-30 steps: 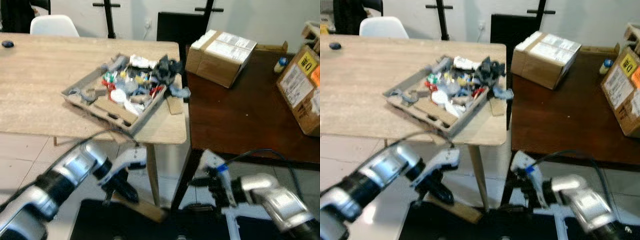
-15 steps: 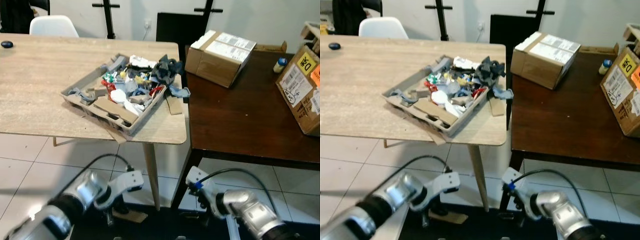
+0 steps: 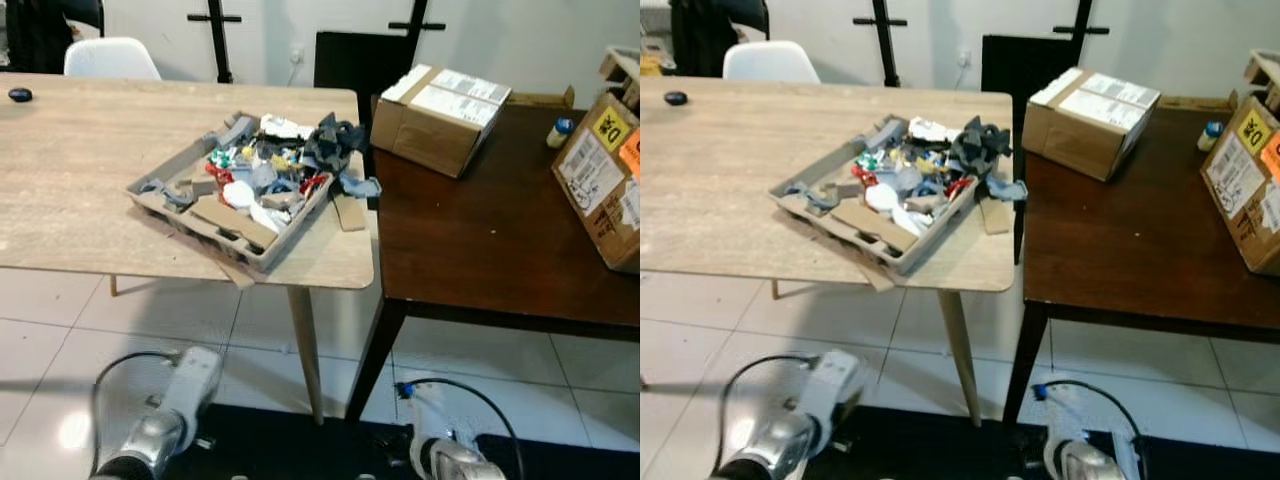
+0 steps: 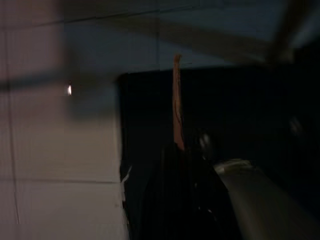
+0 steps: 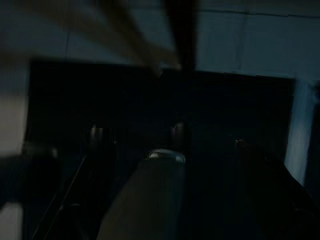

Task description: Picking trash to rubbish bin

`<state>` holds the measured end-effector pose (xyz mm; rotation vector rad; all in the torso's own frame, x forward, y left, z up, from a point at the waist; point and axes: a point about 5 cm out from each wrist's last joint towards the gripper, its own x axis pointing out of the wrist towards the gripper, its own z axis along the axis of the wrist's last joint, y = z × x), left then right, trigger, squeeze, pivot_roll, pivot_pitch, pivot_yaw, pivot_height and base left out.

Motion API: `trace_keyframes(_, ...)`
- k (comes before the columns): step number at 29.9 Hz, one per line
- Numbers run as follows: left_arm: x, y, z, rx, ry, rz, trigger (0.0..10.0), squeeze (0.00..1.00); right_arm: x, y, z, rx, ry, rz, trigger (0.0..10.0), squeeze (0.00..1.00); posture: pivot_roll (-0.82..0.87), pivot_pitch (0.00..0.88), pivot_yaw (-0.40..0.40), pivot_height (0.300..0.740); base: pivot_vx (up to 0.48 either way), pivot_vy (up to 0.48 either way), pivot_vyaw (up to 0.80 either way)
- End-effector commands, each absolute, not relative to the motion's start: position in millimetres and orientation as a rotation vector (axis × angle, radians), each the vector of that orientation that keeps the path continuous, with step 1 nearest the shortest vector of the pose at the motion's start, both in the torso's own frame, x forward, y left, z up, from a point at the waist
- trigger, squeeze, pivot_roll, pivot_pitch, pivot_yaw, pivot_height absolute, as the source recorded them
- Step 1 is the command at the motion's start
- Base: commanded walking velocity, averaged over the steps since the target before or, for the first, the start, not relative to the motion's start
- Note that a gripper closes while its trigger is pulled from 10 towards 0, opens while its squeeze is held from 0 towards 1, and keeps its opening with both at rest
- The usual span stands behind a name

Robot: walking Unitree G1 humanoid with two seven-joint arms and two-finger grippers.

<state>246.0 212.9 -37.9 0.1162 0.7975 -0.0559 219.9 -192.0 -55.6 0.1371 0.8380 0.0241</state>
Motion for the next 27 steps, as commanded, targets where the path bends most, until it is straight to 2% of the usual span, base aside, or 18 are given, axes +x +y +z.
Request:
trace_keyframes(1, 234.8, 210.3, -47.0, 0.044, 0.811, -0.016, 10.0, 0.00, 203.0, -199.0, -66.6, 0.197, 0.879, -0.065, 10.0, 0.00, 0.10, 0.108, 0.029, 0.740, 0.000, 0.000, 0.00)
trace_keyframes(7, 235.7, 196.7, -48.0, 0.107, 0.796, -0.098, 10.0, 0.00, 190.3, -201.0, -74.1, 0.216, 0.896, -0.101, 10.0, 0.00, 0.12, 0.105, 0.035, 0.740, 0.000, 0.000, 0.00)
trace_keyframes(15, 235.2, 197.7, -48.9, 0.069, 0.789, -0.066, 10.0, 0.00, 193.2, -188.9, -74.7, 0.239, 0.851, -0.129, 10.0, 0.00, 0.10, 0.118, 0.072, 0.740, 0.000, 0.000, 0.00)
trace_keyframes(20, 223.8, 192.0, -57.7, 0.124, 0.825, -0.107, 10.0, 0.00, 192.6, -185.6, -75.7, 0.186, 0.855, -0.091, 10.0, 0.00, 0.09, 0.129, 0.047, 0.740, 0.000, 0.000, 0.00)
trace_keyframes(22, 217.2, 189.1, -61.6, 0.202, 0.821, -0.124, 10.0, 0.00, 190.0, -188.7, -76.7, 0.171, 0.862, -0.087, 10.0, 0.00, 0.09, 0.146, 0.022, 0.740, 0.000, 0.000, 0.00)
trace_keyframes(24, 216.4, 188.8, -62.0, 0.211, 0.821, -0.124, 10.0, 0.00, 189.5, -189.2, -76.8, 0.171, 0.862, -0.088, 10.0, 0.00, 0.09, 0.146, 0.022, 0.740, 0.000, 0.000, 0.00)
trace_keyframes(27, 215.2, 190.5, -61.9, 0.200, 0.808, -0.093, 10.0, 0.00, 186.3, -189.6, -78.1, 0.171, 0.865, -0.083, 10.0, 0.00, 0.09, 0.192, 0.012, 0.740, 0.000, 0.000, 0.00)
